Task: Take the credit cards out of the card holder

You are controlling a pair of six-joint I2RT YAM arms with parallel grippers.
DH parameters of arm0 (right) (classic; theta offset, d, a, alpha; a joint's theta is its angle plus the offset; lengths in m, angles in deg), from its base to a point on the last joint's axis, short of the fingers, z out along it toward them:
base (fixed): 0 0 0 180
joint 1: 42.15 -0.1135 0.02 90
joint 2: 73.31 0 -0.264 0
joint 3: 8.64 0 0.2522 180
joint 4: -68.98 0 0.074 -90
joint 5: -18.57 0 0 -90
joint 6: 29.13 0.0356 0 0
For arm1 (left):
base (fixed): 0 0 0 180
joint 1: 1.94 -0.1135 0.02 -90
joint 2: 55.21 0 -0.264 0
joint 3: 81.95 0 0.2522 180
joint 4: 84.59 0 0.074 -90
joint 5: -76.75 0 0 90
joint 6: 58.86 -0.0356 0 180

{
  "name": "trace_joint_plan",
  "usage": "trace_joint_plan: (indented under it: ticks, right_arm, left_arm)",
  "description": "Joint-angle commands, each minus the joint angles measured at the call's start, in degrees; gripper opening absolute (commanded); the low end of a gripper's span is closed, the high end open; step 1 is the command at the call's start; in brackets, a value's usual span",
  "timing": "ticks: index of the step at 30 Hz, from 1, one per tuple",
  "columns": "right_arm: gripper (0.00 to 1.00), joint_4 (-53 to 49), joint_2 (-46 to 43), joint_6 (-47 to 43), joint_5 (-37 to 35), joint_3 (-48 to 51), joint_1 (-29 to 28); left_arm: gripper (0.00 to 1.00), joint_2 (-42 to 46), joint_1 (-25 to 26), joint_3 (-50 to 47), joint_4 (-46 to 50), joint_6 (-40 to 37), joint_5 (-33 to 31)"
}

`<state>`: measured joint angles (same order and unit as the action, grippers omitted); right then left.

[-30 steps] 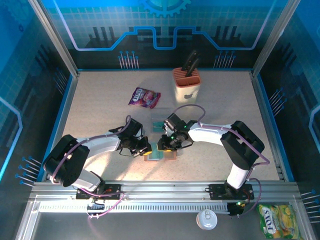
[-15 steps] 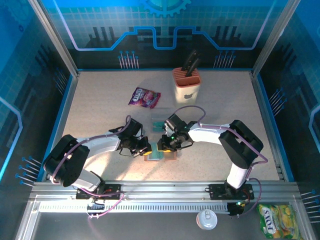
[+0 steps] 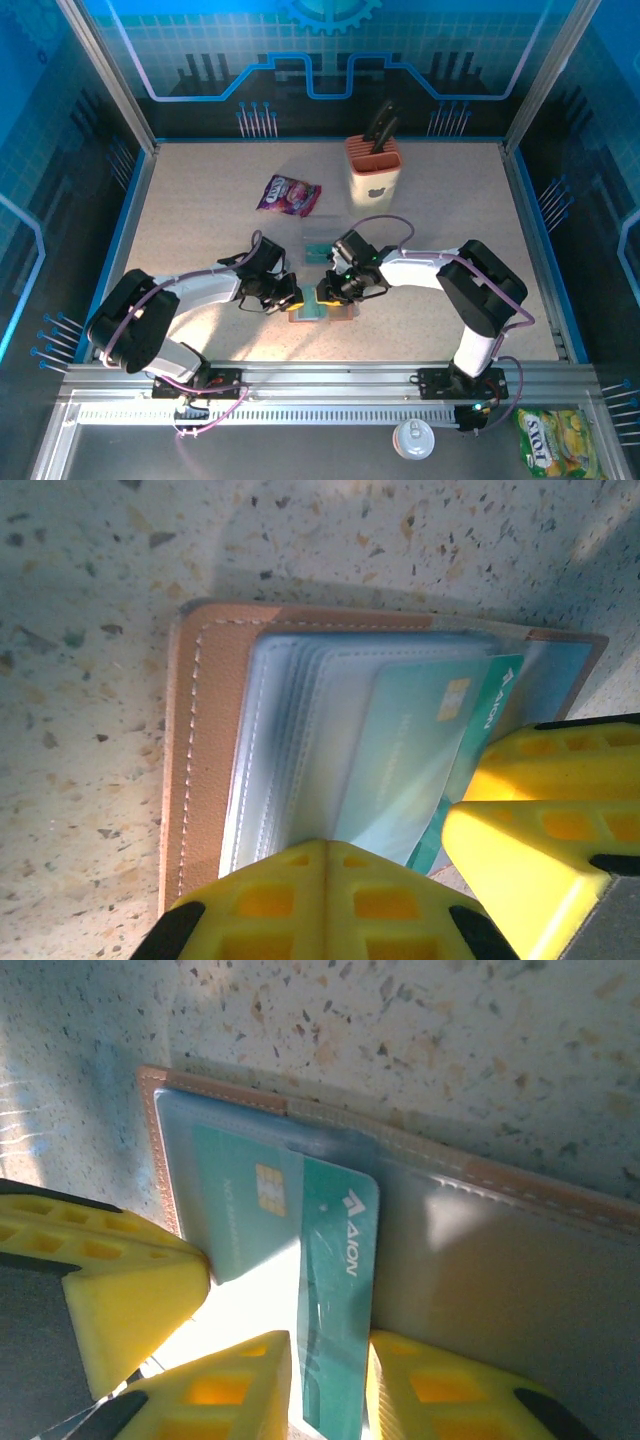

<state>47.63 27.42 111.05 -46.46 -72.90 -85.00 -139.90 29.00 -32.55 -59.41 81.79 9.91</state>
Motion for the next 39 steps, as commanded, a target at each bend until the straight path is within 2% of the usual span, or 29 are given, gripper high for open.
trace_joint_plan:
  ticks: [1,22,39]
  right_arm:
    - [0.24,3.51,-1.67,2.33,2.61,2.21,0.58]
    - [0.11,5.14,-2.99,2.91,3.03,3.35,1.02]
    - [0.09,0.37,-7.12,0.35,1.29,6.09,3.22]
  left_arm:
    - [0.05,-1.49,0.44,0.68,3.08,-0.2,-1.98]
    - [0.05,-1.94,0.39,1.19,3.61,-0.47,-1.84]
    - [0.05,-1.88,0.43,1.62,3.96,-0.64,-2.15]
